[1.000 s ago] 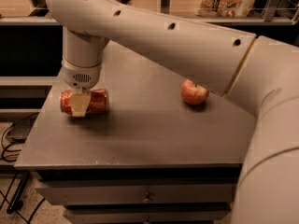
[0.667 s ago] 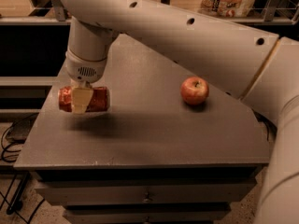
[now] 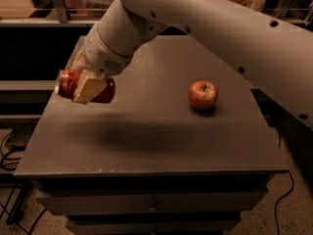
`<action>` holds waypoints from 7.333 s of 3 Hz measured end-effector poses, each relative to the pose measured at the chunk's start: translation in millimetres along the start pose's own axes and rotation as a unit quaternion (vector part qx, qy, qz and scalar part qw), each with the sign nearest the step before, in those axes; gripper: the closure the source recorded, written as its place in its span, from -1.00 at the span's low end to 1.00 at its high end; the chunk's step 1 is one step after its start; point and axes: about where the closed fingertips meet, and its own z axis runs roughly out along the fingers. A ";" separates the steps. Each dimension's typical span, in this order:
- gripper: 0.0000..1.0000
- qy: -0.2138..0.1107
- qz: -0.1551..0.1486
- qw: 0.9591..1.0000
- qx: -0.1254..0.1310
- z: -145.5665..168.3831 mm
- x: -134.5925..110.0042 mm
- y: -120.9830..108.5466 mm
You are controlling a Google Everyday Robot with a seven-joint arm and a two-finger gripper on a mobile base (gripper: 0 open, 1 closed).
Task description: Place coke can upright
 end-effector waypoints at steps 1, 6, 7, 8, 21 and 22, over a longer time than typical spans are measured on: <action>1.00 -0.090 -0.023 0.995 0.031 -19.7 -7.4 -3.8; 1.00 -0.334 0.060 0.940 0.043 -25.5 -7.2 -2.1; 1.00 -0.344 0.072 0.936 0.028 -17.3 -12.9 2.1; 1.00 -0.353 0.079 0.932 0.011 -8.1 -21.7 7.4; 1.00 -0.279 0.119 0.953 -0.013 66.0 -18.8 34.4; 1.00 -0.298 0.137 0.944 -0.005 58.9 -11.6 31.3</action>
Offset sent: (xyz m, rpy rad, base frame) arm 0.0049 -0.0299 0.0441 0.6099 0.0162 0.1008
